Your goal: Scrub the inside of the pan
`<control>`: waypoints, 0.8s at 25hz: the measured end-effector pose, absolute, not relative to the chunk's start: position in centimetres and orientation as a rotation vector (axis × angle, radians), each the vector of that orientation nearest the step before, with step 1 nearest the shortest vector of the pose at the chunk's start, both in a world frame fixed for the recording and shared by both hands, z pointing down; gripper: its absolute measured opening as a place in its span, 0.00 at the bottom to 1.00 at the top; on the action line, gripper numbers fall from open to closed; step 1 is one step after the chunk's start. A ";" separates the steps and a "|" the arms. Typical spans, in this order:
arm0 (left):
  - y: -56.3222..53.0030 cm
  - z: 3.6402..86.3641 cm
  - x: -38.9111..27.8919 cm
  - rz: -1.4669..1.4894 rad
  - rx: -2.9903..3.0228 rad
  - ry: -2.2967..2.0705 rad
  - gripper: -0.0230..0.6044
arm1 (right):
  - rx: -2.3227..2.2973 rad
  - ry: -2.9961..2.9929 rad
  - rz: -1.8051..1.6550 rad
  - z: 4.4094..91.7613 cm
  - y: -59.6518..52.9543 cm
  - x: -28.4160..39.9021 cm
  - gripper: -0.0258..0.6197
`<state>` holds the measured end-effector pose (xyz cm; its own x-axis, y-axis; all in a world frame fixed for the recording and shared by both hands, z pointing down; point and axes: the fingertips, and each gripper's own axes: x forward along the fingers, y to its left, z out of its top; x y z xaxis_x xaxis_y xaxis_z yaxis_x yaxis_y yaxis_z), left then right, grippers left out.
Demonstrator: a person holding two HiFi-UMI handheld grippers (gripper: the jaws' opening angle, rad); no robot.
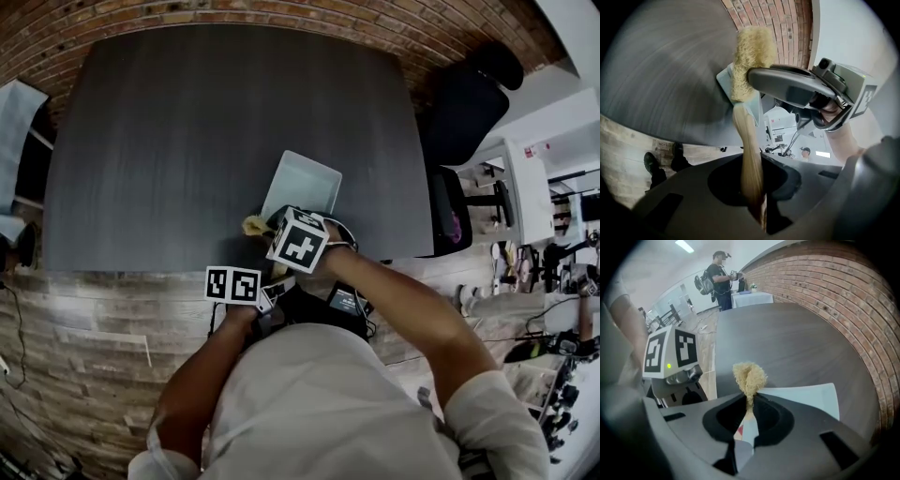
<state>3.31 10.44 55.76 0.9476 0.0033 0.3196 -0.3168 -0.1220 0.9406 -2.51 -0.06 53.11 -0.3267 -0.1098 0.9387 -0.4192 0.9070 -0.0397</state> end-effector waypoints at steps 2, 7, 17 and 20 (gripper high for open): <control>10.0 55.8 3.3 0.263 1.668 -0.252 0.14 | 0.448 -1.943 0.345 51.9 -1.0 -2.5 0.12; 8.8 55.6 3.1 0.239 1.655 -0.275 0.14 | 0.658 -2.015 0.416 48.9 -2.9 -0.7 0.12; 7.1 55.6 4.9 0.242 1.678 -0.267 0.14 | 1.026 -2.070 0.620 45.7 -2.1 6.4 0.12; 7.4 55.3 6.1 0.267 1.694 -0.222 0.18 | 1.096 -2.064 0.663 45.3 -1.5 8.5 0.12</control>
<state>6.13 7.42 55.33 0.9534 0.0070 0.3017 -0.2979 -0.1382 0.9445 8.54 -1.46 45.28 -0.3990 -0.4948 0.7720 -0.8519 0.5114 -0.1126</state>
